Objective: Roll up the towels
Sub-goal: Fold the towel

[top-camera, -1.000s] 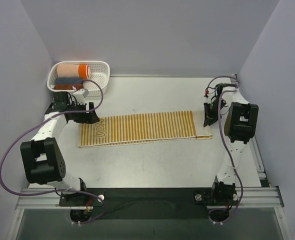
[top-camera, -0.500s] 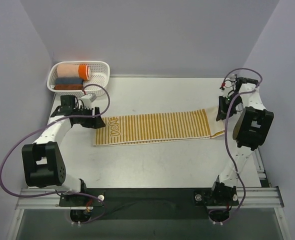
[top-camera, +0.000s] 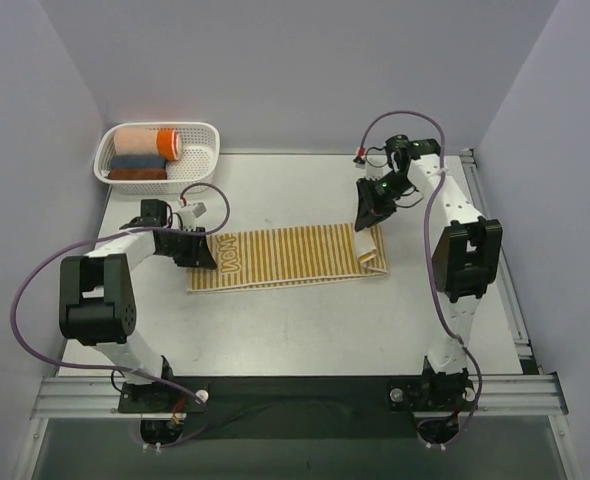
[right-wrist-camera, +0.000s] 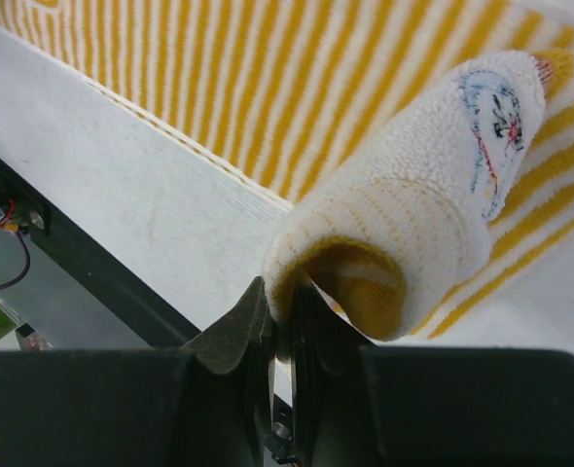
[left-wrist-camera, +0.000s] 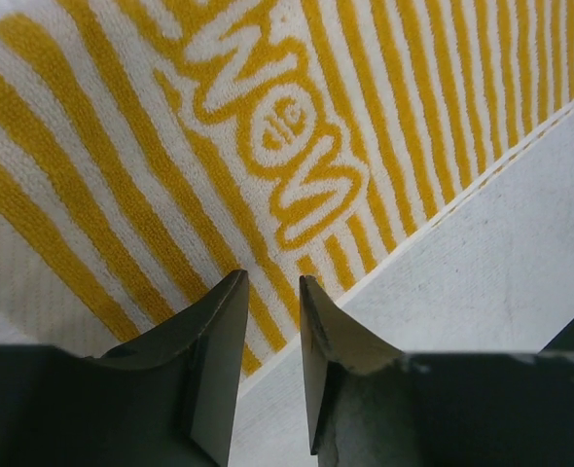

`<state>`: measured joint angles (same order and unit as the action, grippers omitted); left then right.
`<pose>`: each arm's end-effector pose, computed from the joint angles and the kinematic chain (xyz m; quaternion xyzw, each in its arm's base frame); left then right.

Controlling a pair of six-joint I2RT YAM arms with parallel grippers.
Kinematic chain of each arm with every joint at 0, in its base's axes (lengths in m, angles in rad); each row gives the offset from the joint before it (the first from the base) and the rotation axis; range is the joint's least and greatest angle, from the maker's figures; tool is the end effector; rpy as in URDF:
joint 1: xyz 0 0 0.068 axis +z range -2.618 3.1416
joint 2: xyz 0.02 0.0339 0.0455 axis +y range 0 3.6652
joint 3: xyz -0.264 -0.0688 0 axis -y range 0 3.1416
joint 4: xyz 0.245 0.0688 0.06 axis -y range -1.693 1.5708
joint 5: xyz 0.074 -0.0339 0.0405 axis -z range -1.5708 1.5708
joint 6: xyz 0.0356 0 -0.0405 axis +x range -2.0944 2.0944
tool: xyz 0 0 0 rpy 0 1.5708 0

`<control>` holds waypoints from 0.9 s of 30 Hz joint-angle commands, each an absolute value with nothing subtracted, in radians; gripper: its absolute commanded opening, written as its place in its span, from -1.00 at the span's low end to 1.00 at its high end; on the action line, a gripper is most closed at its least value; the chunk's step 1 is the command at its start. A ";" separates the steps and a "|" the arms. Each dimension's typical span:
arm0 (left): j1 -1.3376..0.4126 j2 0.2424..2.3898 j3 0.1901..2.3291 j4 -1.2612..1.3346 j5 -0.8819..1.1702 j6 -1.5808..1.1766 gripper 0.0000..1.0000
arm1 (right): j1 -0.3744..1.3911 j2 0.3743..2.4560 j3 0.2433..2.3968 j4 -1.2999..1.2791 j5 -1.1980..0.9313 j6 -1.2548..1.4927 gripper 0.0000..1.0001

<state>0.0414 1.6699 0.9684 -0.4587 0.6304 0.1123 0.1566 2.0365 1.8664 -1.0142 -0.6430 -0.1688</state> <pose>0.3136 -0.0080 0.1697 0.0961 0.9279 -0.2877 0.2165 0.4202 0.0880 0.2721 -0.2107 0.9090 0.3090 0.1841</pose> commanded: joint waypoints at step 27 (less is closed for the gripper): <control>0.048 1.735 0.966 -0.456 0.614 0.143 -0.49 | 0.463 2.284 2.100 -0.900 -0.673 0.087 -1.00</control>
